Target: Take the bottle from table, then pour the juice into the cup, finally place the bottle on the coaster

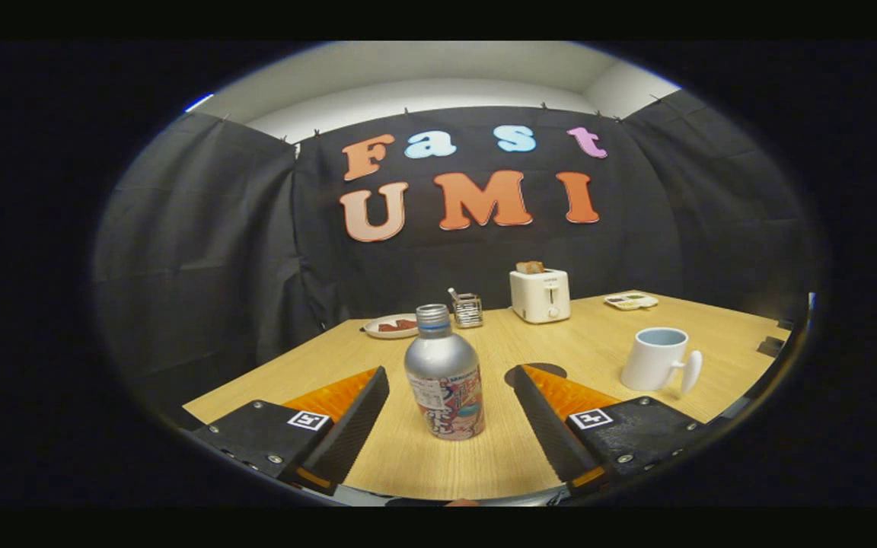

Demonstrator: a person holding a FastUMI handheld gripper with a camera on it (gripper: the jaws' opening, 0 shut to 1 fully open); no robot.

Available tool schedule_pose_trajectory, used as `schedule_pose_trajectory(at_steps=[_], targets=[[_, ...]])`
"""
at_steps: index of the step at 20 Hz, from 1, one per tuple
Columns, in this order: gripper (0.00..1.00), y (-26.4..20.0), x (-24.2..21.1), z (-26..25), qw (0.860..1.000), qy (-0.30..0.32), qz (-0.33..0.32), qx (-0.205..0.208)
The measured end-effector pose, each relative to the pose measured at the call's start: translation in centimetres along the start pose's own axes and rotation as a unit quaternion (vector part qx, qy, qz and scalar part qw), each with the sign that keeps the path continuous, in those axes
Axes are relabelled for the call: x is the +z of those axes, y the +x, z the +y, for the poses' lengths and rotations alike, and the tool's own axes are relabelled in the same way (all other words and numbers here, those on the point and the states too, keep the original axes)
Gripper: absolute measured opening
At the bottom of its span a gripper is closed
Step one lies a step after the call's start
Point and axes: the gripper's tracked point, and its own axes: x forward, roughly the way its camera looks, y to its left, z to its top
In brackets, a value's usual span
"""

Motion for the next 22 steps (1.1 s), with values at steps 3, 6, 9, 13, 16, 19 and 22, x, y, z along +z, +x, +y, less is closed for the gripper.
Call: schedule_pose_trajectory(at_steps=[3,6,9,13,16,19,22], targets=[[0.98,0.9,-1.4,0.1,1.0,-0.026,0.015,0.0],[0.98,1.2,-2.6,-0.2,0.999,-0.032,0.028,-0.007],[0.99,1.7,-2.6,0.2,1.0,-0.012,0.028,0.001],[0.98,2.7,-2.6,-0.3,0.999,-0.022,0.032,-0.001],[0.97,3.9,-2.7,0.7,0.998,-0.036,0.041,0.013],[0.95,4.9,-3.6,0.9,0.997,-0.043,0.057,0.017],[0.92,5.5,-4.0,1.2,0.997,-0.039,0.063,0.027]])
